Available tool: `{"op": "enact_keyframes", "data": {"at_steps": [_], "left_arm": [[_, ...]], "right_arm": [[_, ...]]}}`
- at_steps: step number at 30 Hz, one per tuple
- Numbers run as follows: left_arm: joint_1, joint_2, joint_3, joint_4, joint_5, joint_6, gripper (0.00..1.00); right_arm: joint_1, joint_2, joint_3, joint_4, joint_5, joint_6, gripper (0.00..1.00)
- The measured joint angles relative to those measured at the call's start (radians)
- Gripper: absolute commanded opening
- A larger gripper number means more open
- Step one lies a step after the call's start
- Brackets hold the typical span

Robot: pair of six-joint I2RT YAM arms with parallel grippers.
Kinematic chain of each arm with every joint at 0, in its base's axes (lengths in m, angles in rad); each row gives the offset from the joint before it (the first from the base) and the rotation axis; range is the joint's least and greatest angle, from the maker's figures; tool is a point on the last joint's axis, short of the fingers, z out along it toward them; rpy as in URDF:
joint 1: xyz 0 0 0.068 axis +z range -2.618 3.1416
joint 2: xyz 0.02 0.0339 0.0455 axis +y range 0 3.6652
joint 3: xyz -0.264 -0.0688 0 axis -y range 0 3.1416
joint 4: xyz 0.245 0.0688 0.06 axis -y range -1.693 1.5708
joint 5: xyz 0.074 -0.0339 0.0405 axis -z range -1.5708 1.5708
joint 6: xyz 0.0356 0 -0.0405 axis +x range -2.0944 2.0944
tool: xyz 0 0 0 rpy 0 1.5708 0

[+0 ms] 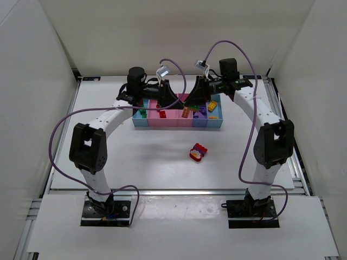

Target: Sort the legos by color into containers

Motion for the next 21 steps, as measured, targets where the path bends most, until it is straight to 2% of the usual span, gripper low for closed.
{"op": "enact_keyframes", "data": {"at_steps": [21], "left_arm": [[-0.008, 0.000, 0.003, -0.063, -0.051, 0.105, 0.10]], "right_arm": [[-0.019, 0.033, 0.042, -0.017, 0.016, 0.006, 0.00]]}}
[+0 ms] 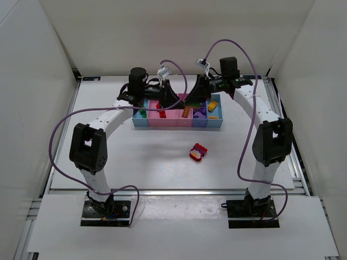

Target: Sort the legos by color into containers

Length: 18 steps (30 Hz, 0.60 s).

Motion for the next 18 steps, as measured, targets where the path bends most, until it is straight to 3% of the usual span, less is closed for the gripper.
{"op": "enact_keyframes", "data": {"at_steps": [18], "left_arm": [[-0.055, -0.001, 0.009, -0.201, 0.059, 0.087, 0.10]], "right_arm": [[-0.084, 0.001, 0.055, 0.040, 0.050, -0.020, 0.00]]}}
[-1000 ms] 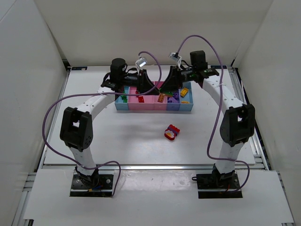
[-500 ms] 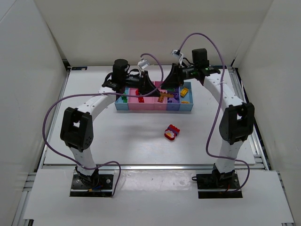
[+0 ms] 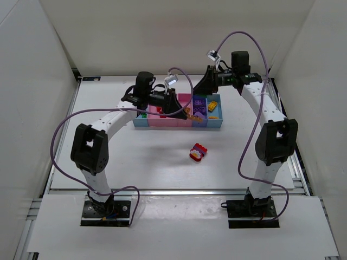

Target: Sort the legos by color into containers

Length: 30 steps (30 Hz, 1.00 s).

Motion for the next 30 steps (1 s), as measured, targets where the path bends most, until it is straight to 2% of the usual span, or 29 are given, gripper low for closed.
{"op": "enact_keyframes", "data": {"at_steps": [4, 7, 11, 15, 20, 25, 30], "left_arm": [[0.004, -0.012, -0.008, -0.012, -0.020, 0.018, 0.10], [0.005, -0.045, -0.019, -0.073, -0.113, 0.082, 0.10], [-0.006, -0.100, -0.017, -0.173, -0.397, 0.189, 0.10], [-0.025, -0.087, 0.055, -0.284, -0.669, 0.265, 0.10], [-0.046, 0.004, 0.183, -0.367, -0.887, 0.298, 0.10], [-0.057, 0.093, 0.239, -0.426, -0.995, 0.295, 0.10], [-0.060, 0.183, 0.291, -0.467, -1.042, 0.285, 0.10]], "right_arm": [[-0.009, -0.007, -0.017, -0.034, 0.048, -0.042, 0.00], [-0.028, -0.035, -0.067, -0.064, 0.119, -0.072, 0.00], [-0.040, -0.096, -0.143, -0.087, 0.247, -0.096, 0.00], [-0.040, -0.153, -0.188, -0.101, 0.383, -0.105, 0.00], [-0.040, -0.190, -0.201, -0.102, 0.476, -0.114, 0.00], [-0.040, -0.222, -0.248, -0.108, 0.517, -0.118, 0.00], [-0.045, -0.237, -0.271, -0.124, 0.526, -0.121, 0.00]]}}
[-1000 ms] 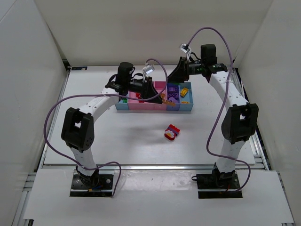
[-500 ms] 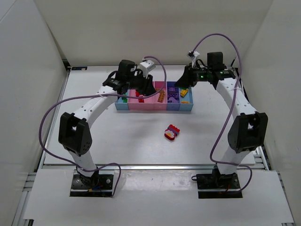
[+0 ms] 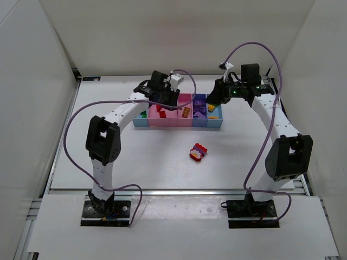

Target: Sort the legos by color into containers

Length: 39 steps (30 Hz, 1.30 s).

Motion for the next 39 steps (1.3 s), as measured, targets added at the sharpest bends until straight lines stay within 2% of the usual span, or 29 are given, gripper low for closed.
{"op": "enact_keyframes", "data": {"at_steps": [9, 10, 13, 14, 23, 30, 35, 39], "left_arm": [[-0.010, 0.105, 0.108, -0.027, 0.002, -0.010, 0.10], [-0.012, 0.113, 0.116, -0.028, 0.004, -0.010, 0.13], [-0.019, 0.122, 0.126, -0.039, 0.005, -0.009, 0.27], [-0.022, 0.126, 0.129, -0.042, 0.006, -0.009, 0.39], [-0.033, 0.129, 0.132, -0.070, 0.010, -0.016, 0.75], [-0.021, 0.112, 0.085, -0.012, 0.024, -0.038, 0.75], [0.014, -0.011, -0.108, 0.103, 0.033, -0.082, 0.76], [0.064, -0.148, -0.190, 0.162, 0.008, -0.106, 0.78]], "right_arm": [[-0.026, -0.001, -0.001, -0.003, 0.002, -0.008, 0.00], [-0.027, -0.001, -0.001, -0.003, 0.002, -0.009, 0.00], [-0.031, -0.001, -0.001, -0.003, 0.002, -0.012, 0.00], [-0.032, -0.001, -0.001, -0.003, 0.002, -0.013, 0.00], [-0.039, -0.001, -0.001, -0.003, -0.010, -0.019, 0.00], [-0.040, 0.001, 0.000, -0.002, -0.023, -0.019, 0.00], [-0.041, 0.019, 0.005, 0.003, -0.048, -0.014, 0.00], [-0.030, 0.064, 0.042, 0.008, -0.066, -0.011, 0.00]]}}
